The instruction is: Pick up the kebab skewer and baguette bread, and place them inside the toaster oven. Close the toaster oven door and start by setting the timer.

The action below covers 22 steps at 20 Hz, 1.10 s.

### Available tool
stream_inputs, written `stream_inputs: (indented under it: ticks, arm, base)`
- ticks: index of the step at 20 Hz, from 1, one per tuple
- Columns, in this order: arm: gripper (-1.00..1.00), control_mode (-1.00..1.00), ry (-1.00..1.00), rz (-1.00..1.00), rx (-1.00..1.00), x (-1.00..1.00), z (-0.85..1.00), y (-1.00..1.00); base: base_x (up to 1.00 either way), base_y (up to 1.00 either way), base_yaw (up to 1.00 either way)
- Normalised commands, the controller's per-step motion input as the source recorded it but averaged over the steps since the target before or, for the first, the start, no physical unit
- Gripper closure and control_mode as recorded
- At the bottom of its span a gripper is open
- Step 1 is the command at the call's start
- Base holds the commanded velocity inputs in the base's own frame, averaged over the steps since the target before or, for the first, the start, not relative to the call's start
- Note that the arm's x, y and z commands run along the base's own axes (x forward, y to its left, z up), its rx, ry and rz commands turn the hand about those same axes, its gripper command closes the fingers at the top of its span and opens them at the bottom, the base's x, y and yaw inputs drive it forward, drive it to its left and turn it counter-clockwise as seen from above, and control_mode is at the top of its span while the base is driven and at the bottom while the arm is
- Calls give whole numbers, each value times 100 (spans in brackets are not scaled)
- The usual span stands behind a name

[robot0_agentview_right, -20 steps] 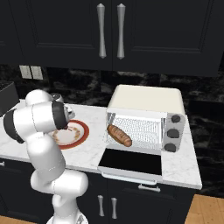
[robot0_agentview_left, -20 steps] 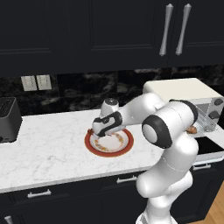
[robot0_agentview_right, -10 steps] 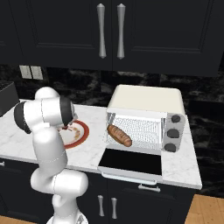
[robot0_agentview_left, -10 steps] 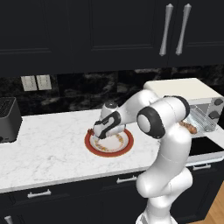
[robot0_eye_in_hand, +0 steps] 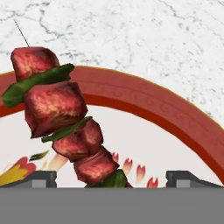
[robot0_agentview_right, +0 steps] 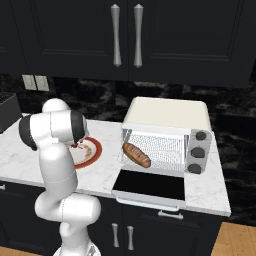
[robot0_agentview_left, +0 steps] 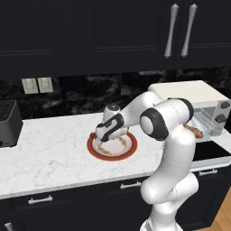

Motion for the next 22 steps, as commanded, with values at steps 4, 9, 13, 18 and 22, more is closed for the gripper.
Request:
stream_inputs:
  ticks: [4,9,13,18,22]
  arm:
    - [100,-100,4,0,0,0,-25,0]
    - [100,-100,3,2,0,-21,-16,-3]
    - [100,-100,1,4,0,-54,16,-7]
    - [100,-100,-1,1,0,-89,54,-28]
    - [100,-100,-6,1,0,-100,91,-52]
  base:
    - [0,0,0]
    - [0,0,0]
    - [0,0,0]
    - [0,0,0]
    - [0,0,0]
